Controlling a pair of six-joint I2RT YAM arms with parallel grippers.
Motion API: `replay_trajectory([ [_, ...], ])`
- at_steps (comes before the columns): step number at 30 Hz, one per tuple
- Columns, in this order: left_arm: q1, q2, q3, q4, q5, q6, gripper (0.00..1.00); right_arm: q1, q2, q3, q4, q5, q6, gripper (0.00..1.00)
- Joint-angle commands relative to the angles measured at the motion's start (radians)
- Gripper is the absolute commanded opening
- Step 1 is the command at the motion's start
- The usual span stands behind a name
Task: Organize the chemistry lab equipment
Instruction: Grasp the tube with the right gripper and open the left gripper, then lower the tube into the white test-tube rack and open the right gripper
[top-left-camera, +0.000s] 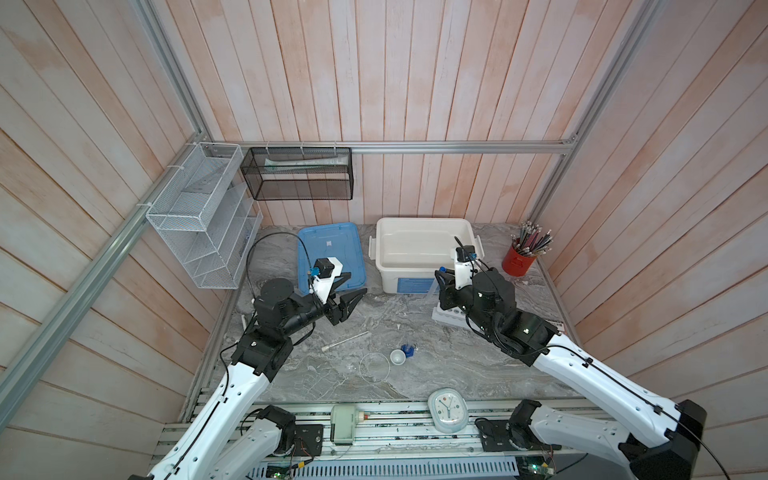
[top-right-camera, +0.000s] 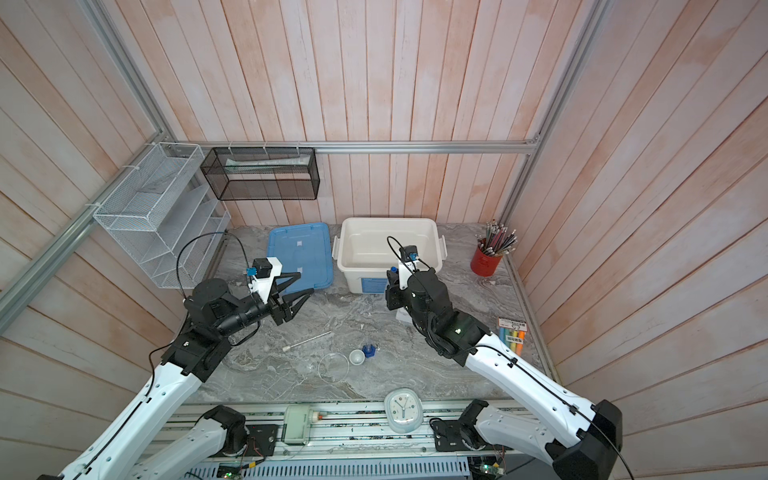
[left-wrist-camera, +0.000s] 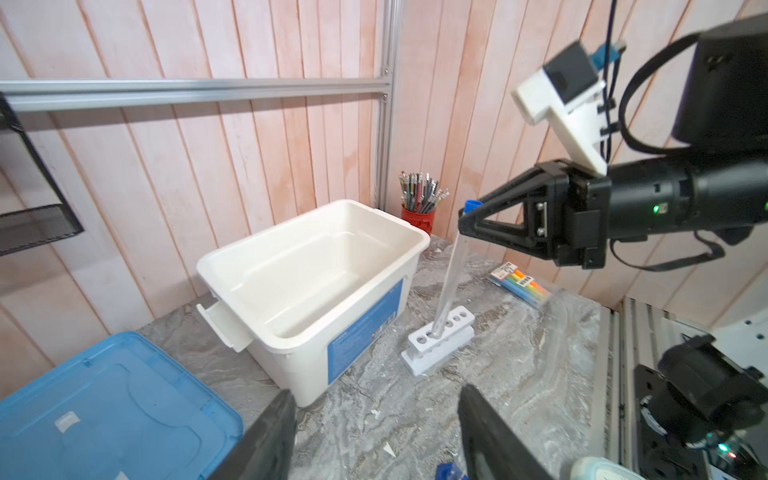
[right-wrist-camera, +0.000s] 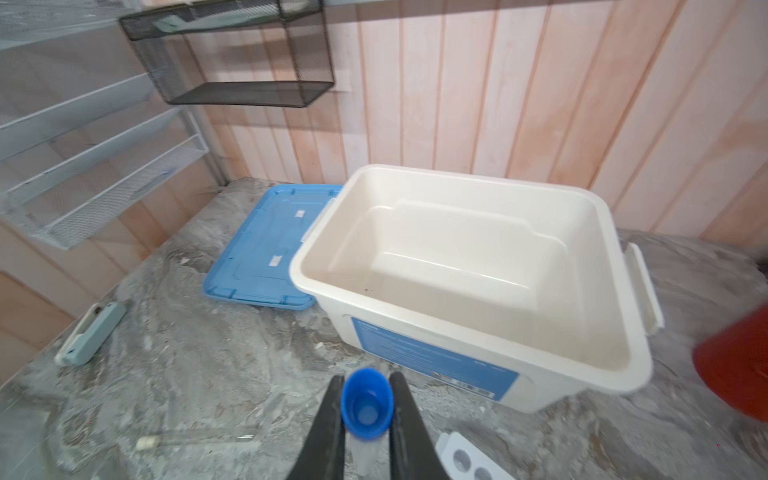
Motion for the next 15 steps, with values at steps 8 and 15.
replay_trajectory([
  [8,0.031,0.002,-0.065,0.066,-0.022,-0.030,0.64,-0.084,0.004,-0.109,0.057,0.151,0.045,0.14],
  [15,0.039,0.000,-0.078,0.072,-0.025,-0.030,0.64,-0.129,-0.002,-0.188,0.124,0.168,0.053,0.14],
])
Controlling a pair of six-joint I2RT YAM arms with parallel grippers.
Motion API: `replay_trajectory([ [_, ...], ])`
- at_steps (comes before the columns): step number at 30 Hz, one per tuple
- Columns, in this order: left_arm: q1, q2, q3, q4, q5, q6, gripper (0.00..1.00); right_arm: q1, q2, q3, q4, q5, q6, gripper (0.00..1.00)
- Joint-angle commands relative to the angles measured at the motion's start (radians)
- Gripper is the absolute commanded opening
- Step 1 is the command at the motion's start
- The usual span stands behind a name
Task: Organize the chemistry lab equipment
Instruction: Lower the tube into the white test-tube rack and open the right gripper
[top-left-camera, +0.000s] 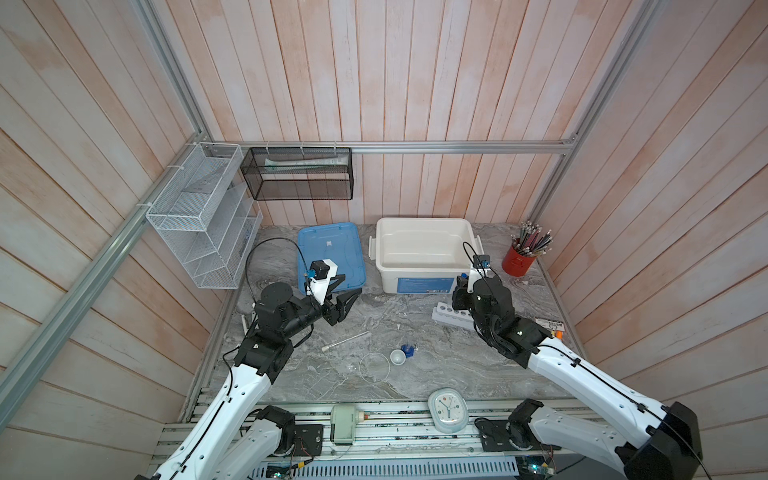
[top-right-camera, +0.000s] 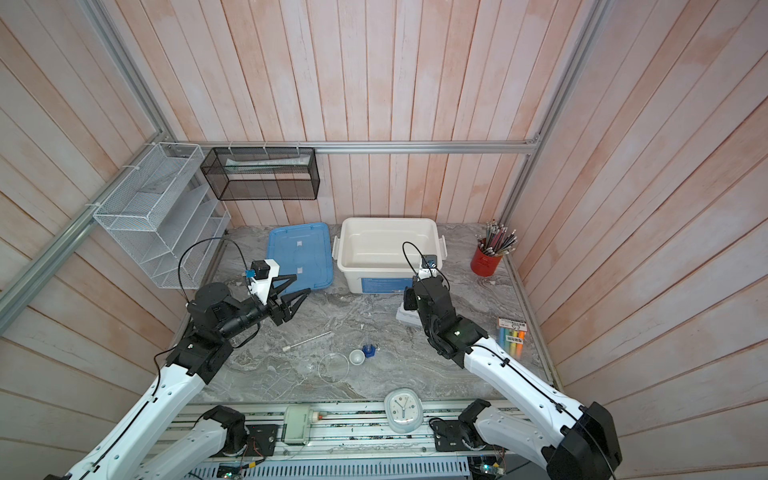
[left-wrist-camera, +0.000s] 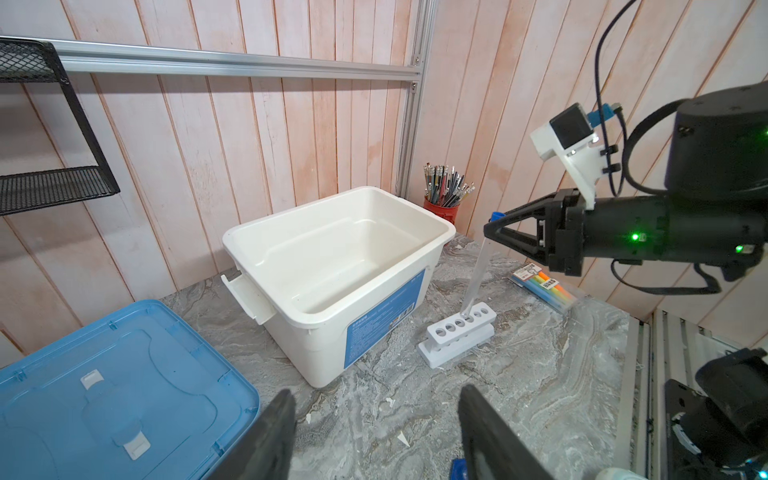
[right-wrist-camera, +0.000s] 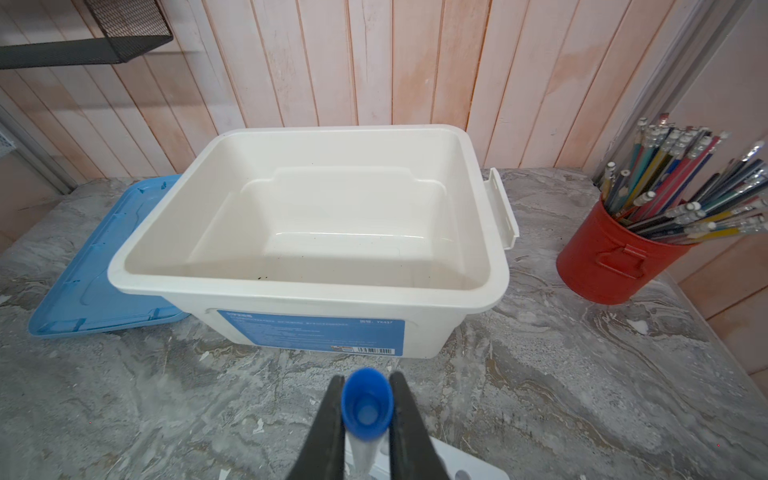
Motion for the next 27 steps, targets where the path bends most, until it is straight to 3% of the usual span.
replay_trajectory([
  [1,0.008,-0.003,-0.017,0.029,-0.004,-0.005,0.64,-0.024,-0.006,-0.040,0.056,0.037,0.016,0.14],
  [8,0.009,0.002,-0.020,0.033,-0.003,-0.007,0.64,-0.043,-0.004,-0.107,0.157,0.004,0.007,0.14],
  [27,0.017,0.006,-0.027,0.032,-0.004,0.001,0.64,-0.044,0.159,-0.082,0.271,-0.064,-0.009,0.13],
])
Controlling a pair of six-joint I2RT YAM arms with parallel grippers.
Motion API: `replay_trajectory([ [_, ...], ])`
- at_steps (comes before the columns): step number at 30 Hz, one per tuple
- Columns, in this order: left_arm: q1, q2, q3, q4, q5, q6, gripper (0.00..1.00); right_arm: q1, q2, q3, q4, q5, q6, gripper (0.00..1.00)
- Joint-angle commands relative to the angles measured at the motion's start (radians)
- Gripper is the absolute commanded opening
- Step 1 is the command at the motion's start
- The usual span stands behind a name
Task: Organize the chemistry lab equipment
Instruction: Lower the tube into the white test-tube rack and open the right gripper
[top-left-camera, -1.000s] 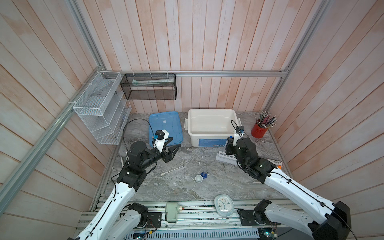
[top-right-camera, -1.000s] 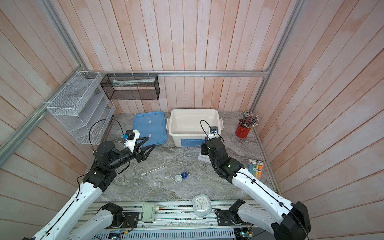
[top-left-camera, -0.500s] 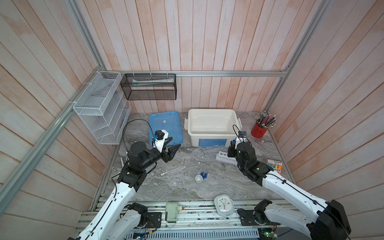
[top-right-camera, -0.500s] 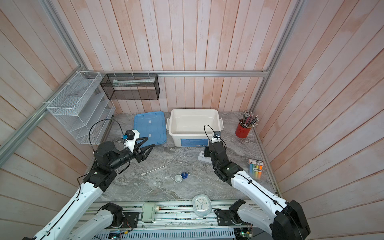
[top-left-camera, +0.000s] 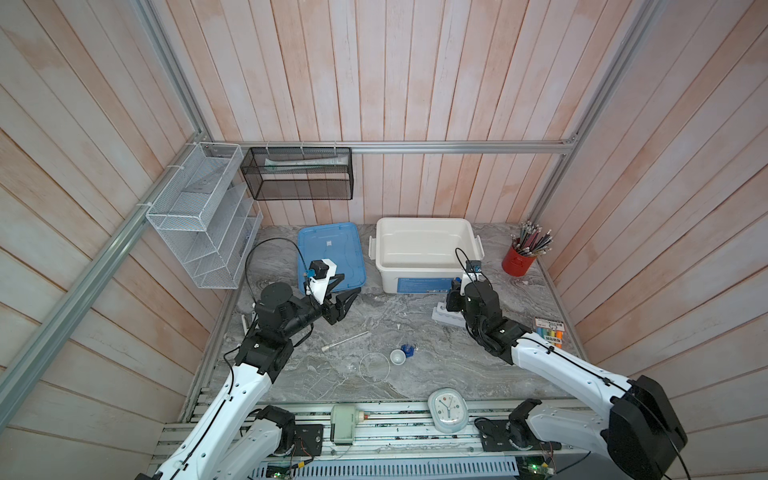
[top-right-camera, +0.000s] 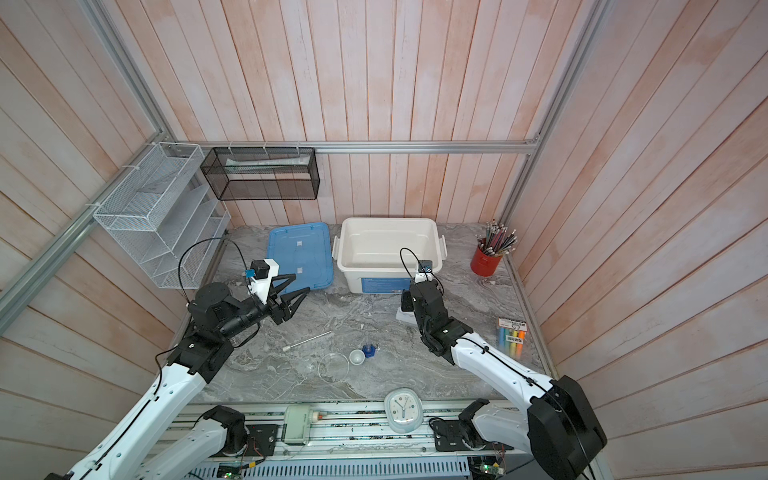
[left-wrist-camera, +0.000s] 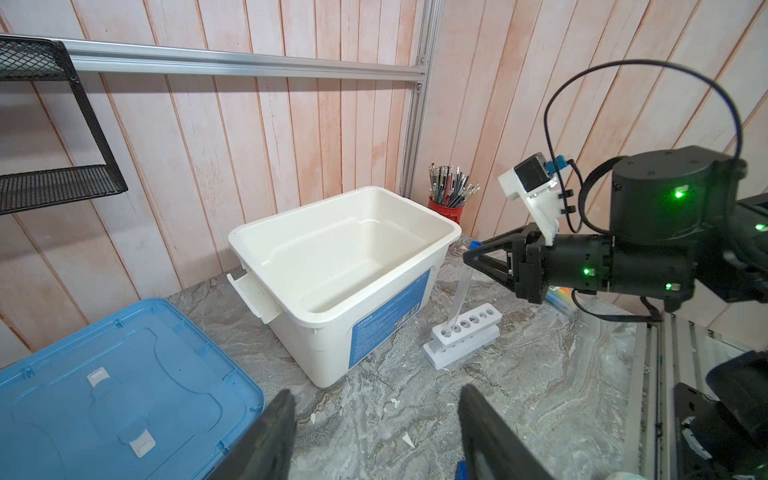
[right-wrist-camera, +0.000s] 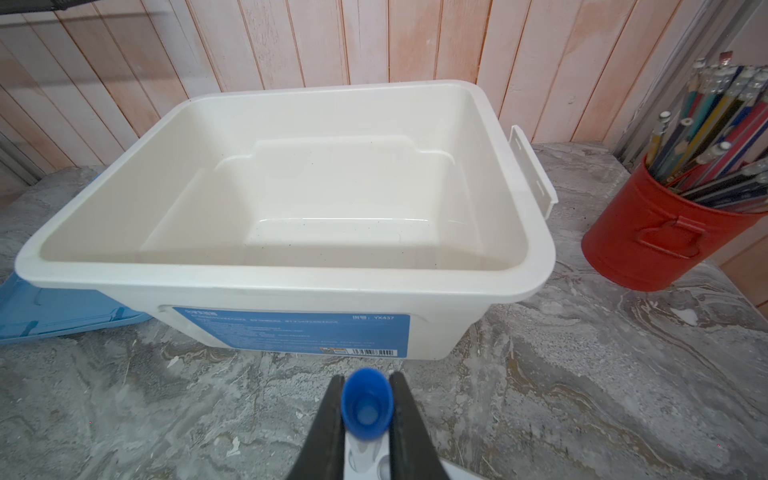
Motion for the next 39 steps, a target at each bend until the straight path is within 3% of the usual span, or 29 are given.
replay_trajectory([
  [1,0.006,0.001,-0.015,0.017,-0.004,0.002,0.64,-0.003,0.022,0.021,0.028,-0.012,-0.007,0.13],
  [24,0.007,-0.008,-0.022,0.015,-0.014,0.009,0.64,0.054,0.128,0.023,0.050,0.047,-0.046,0.17],
  [31,0.007,-0.016,-0.025,0.011,-0.032,0.012,0.65,0.060,0.118,0.022,0.032,0.051,-0.037,0.33],
  [33,0.007,-0.017,-0.025,0.013,-0.049,0.005,0.69,0.066,0.108,0.026,0.025,0.053,-0.038,0.39],
  [39,0.007,-0.023,-0.023,0.006,-0.054,-0.002,0.72,0.083,0.082,0.027,0.026,0.059,-0.051,0.43],
])
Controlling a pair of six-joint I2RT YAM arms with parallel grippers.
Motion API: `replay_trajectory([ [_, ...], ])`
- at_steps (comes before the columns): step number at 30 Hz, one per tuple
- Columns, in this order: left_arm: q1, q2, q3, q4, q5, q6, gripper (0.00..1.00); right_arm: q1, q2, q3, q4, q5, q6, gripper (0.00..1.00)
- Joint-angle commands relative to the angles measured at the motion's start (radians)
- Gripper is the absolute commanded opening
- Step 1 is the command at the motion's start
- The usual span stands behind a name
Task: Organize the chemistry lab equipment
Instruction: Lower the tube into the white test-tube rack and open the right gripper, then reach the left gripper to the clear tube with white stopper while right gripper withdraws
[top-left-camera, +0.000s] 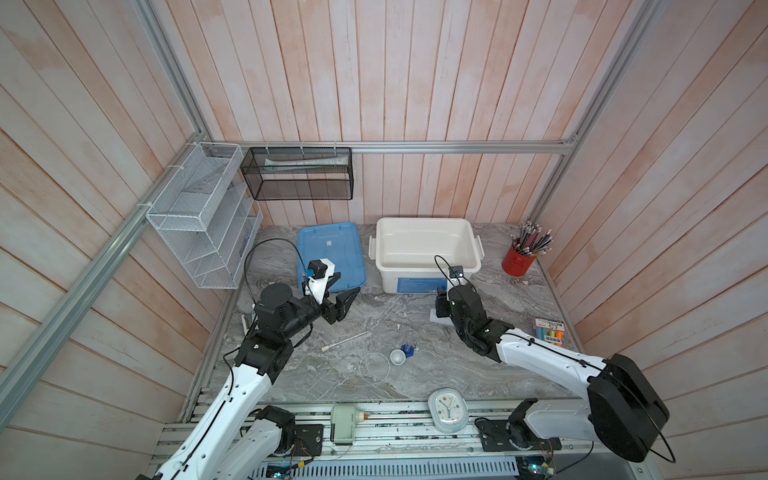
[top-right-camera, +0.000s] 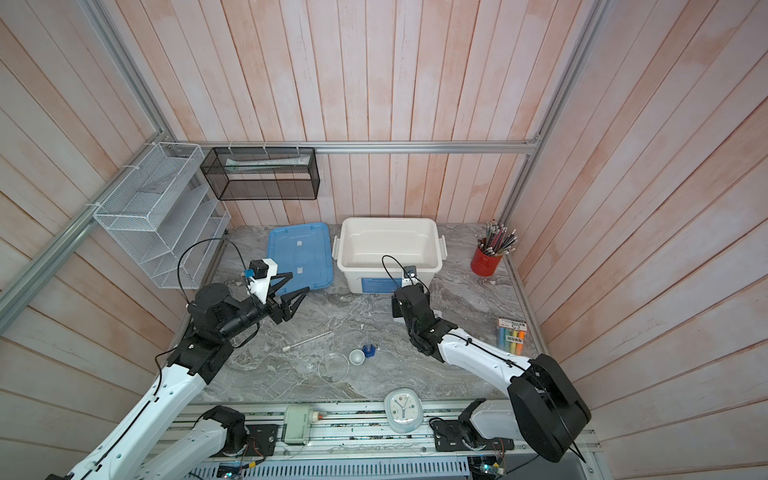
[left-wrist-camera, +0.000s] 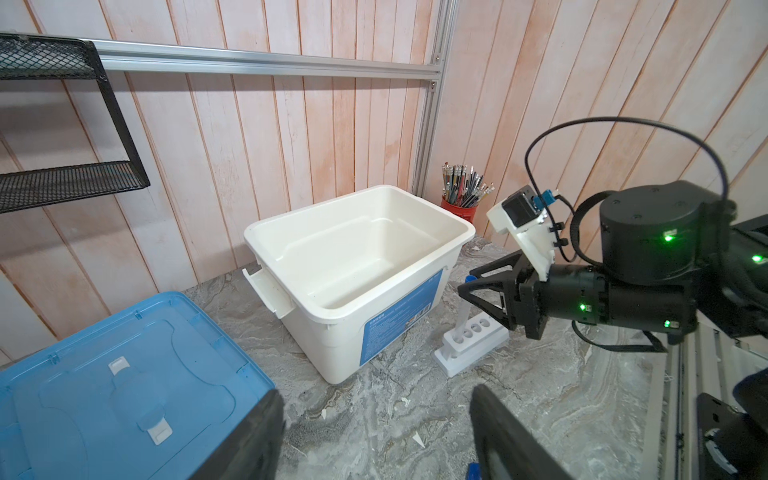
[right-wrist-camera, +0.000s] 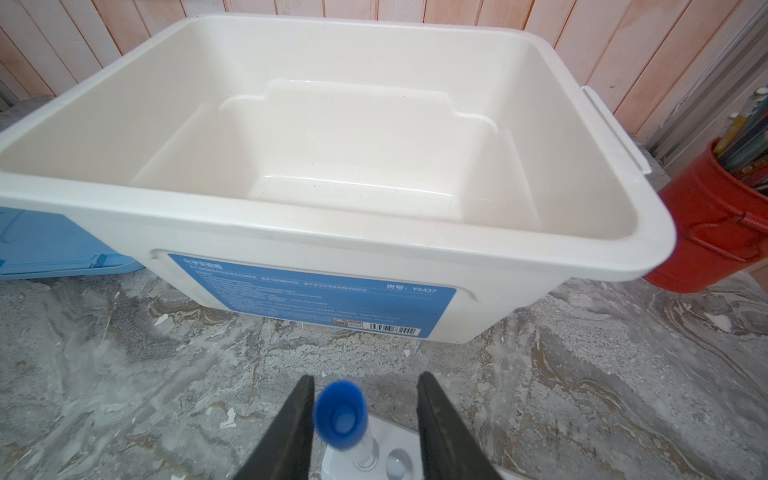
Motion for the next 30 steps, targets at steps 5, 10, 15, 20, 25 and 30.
replay_trajectory([
  [5,0.005,-0.019,0.001,-0.016,-0.015,0.001,0.73,0.025,-0.053,0.032,-0.026,0.037,-0.016,0.43],
  [10,0.006,-0.012,0.043,-0.088,-0.022,0.011,0.73,0.027,-0.128,0.040,-0.055,0.055,-0.020,0.47],
  [15,0.004,0.015,0.121,-0.278,-0.025,0.079,0.71,0.025,-0.259,0.067,-0.108,0.087,-0.060,0.54],
  [20,-0.018,0.029,0.173,-0.451,-0.097,0.157,0.68,-0.011,-0.352,0.135,-0.222,0.027,-0.087,0.57],
  [25,-0.080,0.074,0.240,-0.639,-0.238,0.248,0.66,-0.065,-0.386,0.192,-0.363,-0.129,-0.115,0.57],
  [30,-0.148,0.148,0.276,-0.821,-0.339,0.332,0.62,-0.079,-0.371,0.206,-0.453,-0.215,-0.153,0.58],
])
